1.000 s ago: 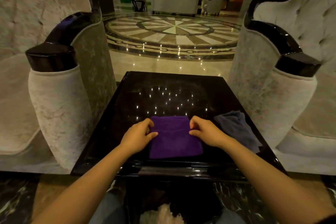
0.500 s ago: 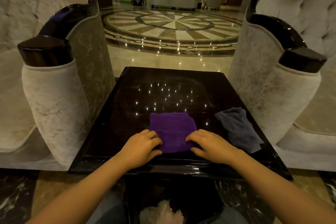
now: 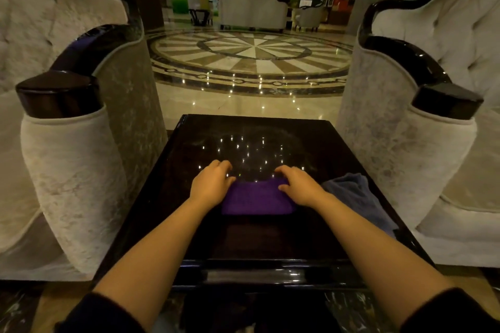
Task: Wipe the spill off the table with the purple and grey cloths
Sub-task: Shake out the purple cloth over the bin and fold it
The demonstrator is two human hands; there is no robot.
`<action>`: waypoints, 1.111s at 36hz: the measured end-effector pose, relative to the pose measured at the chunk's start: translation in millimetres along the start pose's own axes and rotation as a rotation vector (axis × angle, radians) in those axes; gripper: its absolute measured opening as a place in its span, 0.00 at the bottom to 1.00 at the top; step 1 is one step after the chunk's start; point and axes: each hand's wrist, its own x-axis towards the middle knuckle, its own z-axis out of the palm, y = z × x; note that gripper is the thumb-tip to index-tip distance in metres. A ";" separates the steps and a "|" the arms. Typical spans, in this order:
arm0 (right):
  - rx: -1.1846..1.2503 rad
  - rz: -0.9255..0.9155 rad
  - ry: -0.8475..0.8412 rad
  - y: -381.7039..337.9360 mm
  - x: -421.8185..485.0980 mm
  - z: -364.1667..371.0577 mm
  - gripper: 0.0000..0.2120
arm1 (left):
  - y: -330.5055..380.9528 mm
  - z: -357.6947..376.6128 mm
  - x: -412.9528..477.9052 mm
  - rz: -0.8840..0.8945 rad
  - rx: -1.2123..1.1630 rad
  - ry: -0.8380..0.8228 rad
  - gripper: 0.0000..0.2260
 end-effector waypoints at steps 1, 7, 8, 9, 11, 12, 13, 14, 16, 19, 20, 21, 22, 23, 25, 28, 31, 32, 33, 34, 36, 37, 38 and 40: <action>0.012 0.005 -0.026 1.2 0.1 3.9 0.21 | -2.1 4.7 0.7 -0.034 0.033 0.012 0.16; 0.098 -0.145 -0.160 1.4 -3.3 5.5 0.22 | -25.5 13.5 -13.8 -0.165 -0.010 0.030 0.18; 0.095 -0.165 -0.198 -0.9 -2.6 4.7 0.24 | -32.5 13.1 -17.0 -0.153 0.003 0.031 0.18; 0.073 -0.189 -0.237 -3.8 -2.4 4.9 0.27 | -39.1 12.4 -21.1 -0.138 0.023 0.032 0.18; -0.039 -0.261 -0.295 -11.1 -1.0 8.3 0.32 | -50.6 11.6 -29.0 -0.101 0.058 0.034 0.19; -0.108 -0.297 -0.317 -14.9 0.6 11.3 0.35 | -55.3 11.7 -32.2 -0.078 0.073 0.024 0.19; -0.164 -0.323 -0.334 -18.8 2.1 14.2 0.36 | -59.5 12.3 -35.6 -0.056 0.090 0.004 0.20; -0.204 -0.340 -0.344 -22.0 3.7 15.2 0.37 | -62.4 12.6 -37.9 -0.038 0.107 -0.022 0.20; -0.277 -0.367 -0.344 -28.1 7.7 13.3 0.36 | -66.7 12.8 -41.9 -0.029 0.126 -0.084 0.21; -0.282 -0.366 -0.373 -36.4 10.2 7.4 0.33 | -71.9 11.4 -46.3 -0.055 0.135 -0.169 0.22; -0.241 -0.354 -0.392 -38.8 10.1 7.2 0.32 | -74.0 11.2 -47.9 -0.065 0.140 -0.192 0.22; -0.218 -0.349 -0.403 -40.3 10.4 7.7 0.32 | -76.2 11.0 -49.0 -0.074 0.144 -0.214 0.22; -0.228 -0.352 -0.402 -41.1 11.2 8.8 0.31 | -78.4 10.8 -50.0 -0.082 0.145 -0.234 0.22; -0.265 -0.355 -0.396 -41.2 12.2 9.8 0.31 | -79.8 10.6 -50.6 -0.087 0.149 -0.248 0.22; -0.313 -0.342 -0.394 -40.4 13.9 10.5 0.28 | -81.5 10.2 -51.5 -0.086 0.161 -0.265 0.22; -0.198 -0.269 -0.433 -39.5 12.1 9.1 0.23 | -80.7 11.8 -51.7 -0.075 0.179 -0.273 0.22; -0.022 -0.221 -0.430 -36.8 8.5 8.5 0.16 | -80.9 14.7 -51.0 -0.077 0.197 -0.276 0.22; 0.030 -0.205 -0.426 -35.4 7.6 8.4 0.15 | -80.9 14.9 -50.6 -0.083 0.203 -0.279 0.22; 0.068 -0.192 -0.412 -33.2 7.0 7.7 0.13 | -80.6 14.8 -49.9 -0.090 0.204 -0.285 0.22; 0.096 -0.180 -0.390 -30.2 7.2 6.3 0.13 | -80.3 14.4 -49.5 -0.096 0.204 -0.290 0.22; 0.131 -0.144 -0.336 -20.7 8.6 1.0 0.12 | -79.0 14.2 -48.7 -0.101 0.207 -0.294 0.22; 0.138 -0.121 -0.300 -14.5 10.1 -3.2 0.12 | -78.5 13.9 -48.6 -0.100 0.212 -0.293 0.22; 0.139 -0.096 -0.252 -7.1 12.5 -8.0 0.13 | -78.2 14.1 -48.7 -0.098 0.219 -0.293 0.22; 0.124 -0.049 -0.124 9.9 19.9 -19.6 0.14 | -78.4 14.4 -49.1 -0.095 0.232 -0.294 0.22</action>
